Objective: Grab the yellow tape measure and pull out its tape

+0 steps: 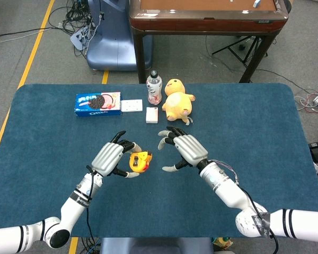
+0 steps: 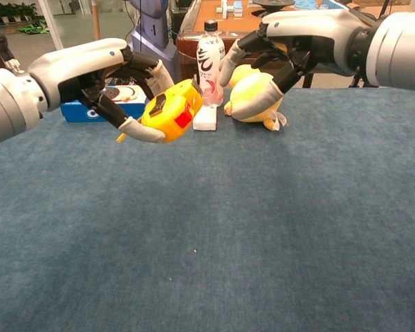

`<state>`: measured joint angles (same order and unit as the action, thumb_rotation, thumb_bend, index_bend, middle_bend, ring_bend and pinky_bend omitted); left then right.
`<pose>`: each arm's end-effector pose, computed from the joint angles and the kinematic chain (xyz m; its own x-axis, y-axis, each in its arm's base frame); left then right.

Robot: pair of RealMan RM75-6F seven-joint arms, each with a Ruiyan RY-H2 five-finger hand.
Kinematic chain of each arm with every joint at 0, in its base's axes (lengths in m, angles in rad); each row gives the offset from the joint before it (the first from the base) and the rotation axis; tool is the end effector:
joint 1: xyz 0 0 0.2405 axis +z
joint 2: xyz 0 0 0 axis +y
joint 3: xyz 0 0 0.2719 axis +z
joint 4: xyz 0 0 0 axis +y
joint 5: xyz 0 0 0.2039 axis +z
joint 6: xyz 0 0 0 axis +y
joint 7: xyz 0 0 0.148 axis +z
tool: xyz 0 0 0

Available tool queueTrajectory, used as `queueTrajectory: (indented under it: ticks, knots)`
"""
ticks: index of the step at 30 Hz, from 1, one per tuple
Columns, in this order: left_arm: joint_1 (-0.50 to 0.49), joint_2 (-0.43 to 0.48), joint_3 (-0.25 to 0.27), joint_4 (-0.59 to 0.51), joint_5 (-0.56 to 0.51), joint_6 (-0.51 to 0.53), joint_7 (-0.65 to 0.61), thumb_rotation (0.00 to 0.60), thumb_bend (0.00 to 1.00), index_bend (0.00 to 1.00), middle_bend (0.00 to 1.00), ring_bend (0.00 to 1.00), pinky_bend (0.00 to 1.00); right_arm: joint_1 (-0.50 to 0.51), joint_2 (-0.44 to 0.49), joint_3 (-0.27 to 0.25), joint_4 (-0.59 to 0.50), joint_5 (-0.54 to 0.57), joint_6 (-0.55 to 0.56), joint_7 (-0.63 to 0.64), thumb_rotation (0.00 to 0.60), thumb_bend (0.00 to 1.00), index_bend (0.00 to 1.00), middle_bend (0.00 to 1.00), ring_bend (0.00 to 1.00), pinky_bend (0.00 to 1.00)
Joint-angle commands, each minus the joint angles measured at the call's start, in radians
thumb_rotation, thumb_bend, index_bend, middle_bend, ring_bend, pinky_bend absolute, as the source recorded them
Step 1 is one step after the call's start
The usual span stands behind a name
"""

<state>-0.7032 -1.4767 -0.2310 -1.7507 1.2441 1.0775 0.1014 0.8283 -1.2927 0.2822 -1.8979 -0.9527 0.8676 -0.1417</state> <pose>-0.0991 0.3247 0.0250 0.0821 0.2855 0.9549 0.8979 -0.4369 0.0535 -0.0764 -0.3395 0.0489 0.1260 -0.4594 0.8792 -0.9262 -0.3719 -0.0616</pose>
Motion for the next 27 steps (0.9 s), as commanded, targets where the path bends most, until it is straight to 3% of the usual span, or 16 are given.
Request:
queueTrajectory:
  ticks: [1,27]
  knots:
    - [-0.002,-0.002,0.002,-0.001,0.000,0.000,0.003,0.600,0.08,0.50,0.54,0.31,0.00,0.009,-0.010,0.003,0.006,0.005,0.001,0.005,0.600,0.19,0.40,0.17,0.04,0.06]
    - [-0.011,-0.010,0.003,0.008,-0.002,0.002,0.005,0.600,0.08,0.50,0.54,0.31,0.00,0.069,-0.069,0.001,0.043,0.036,-0.005,0.023,0.600,0.19,0.40,0.17,0.04,0.06]
